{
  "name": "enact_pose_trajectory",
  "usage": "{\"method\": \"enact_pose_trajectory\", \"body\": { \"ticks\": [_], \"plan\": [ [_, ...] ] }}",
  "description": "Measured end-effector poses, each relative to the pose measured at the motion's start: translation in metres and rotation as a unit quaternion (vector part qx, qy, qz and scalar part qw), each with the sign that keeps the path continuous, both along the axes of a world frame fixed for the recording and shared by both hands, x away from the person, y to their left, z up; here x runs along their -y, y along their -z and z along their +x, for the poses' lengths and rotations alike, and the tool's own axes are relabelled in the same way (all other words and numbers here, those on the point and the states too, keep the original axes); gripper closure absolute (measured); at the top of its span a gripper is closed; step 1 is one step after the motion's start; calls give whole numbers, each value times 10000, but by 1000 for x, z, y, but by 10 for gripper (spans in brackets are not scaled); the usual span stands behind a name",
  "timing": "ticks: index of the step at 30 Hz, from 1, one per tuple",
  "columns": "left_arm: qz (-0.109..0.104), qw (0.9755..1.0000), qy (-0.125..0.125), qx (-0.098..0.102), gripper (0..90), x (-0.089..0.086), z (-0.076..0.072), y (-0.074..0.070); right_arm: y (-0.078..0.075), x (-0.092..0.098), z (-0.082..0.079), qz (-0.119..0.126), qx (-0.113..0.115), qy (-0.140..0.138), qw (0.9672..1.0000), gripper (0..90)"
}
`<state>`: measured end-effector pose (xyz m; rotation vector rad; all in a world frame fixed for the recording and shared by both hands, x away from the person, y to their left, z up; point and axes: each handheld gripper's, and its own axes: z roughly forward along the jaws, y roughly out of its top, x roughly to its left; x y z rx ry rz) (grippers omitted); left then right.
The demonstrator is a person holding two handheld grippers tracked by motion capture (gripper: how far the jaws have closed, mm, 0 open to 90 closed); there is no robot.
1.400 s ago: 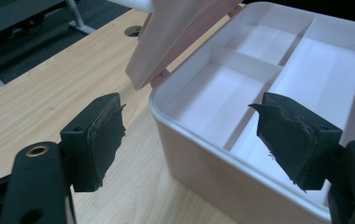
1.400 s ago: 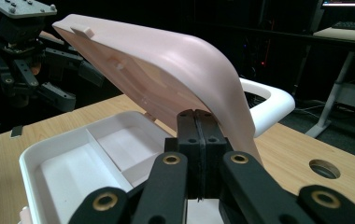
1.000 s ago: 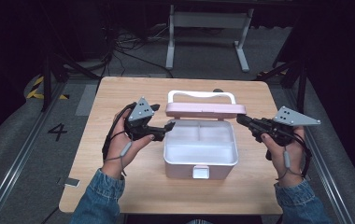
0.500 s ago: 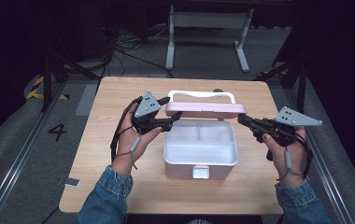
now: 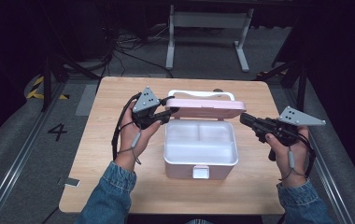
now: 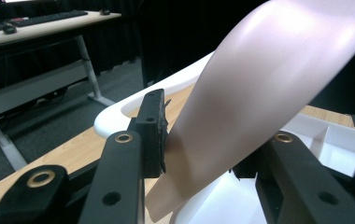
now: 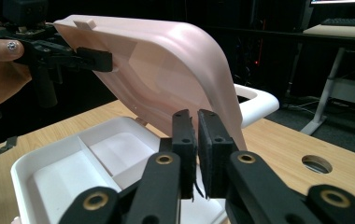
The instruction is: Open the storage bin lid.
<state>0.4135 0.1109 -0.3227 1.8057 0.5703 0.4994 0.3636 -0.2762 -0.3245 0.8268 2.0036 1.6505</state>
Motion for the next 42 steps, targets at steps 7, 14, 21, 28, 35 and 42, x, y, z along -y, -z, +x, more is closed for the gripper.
{"method": "enact_pose_trajectory", "body": {
  "ticks": [7, 14, 21, 28, 35, 42],
  "plan": [
    [144, 9999, -13, -96, 653, 1, 2, -5, 0, 14, 1, -18, -156, 75, 9998, 778],
    [165, 9998, -102, -94, 667, 1, 15, -10, 0, 40, 3, 59, -323, 420, 9986, 722],
    [262, 9994, -227, -63, 686, 3, 27, -15, 1, 52, 3, 177, -375, 568, 9975, 716],
    [325, 9986, -385, -151, 682, 6, 42, -8, 5, 52, 5, 179, -460, 554, 9972, 701],
    [351, 9975, -502, -344, 630, 9, 52, 0, 8, 51, 8, 162, -521, 527, 9971, 685],
    [436, 9964, -567, -450, 635, 13, 62, 5, 14, 44, 10, 88, -607, 446, 9971, 671]
  ]
}}
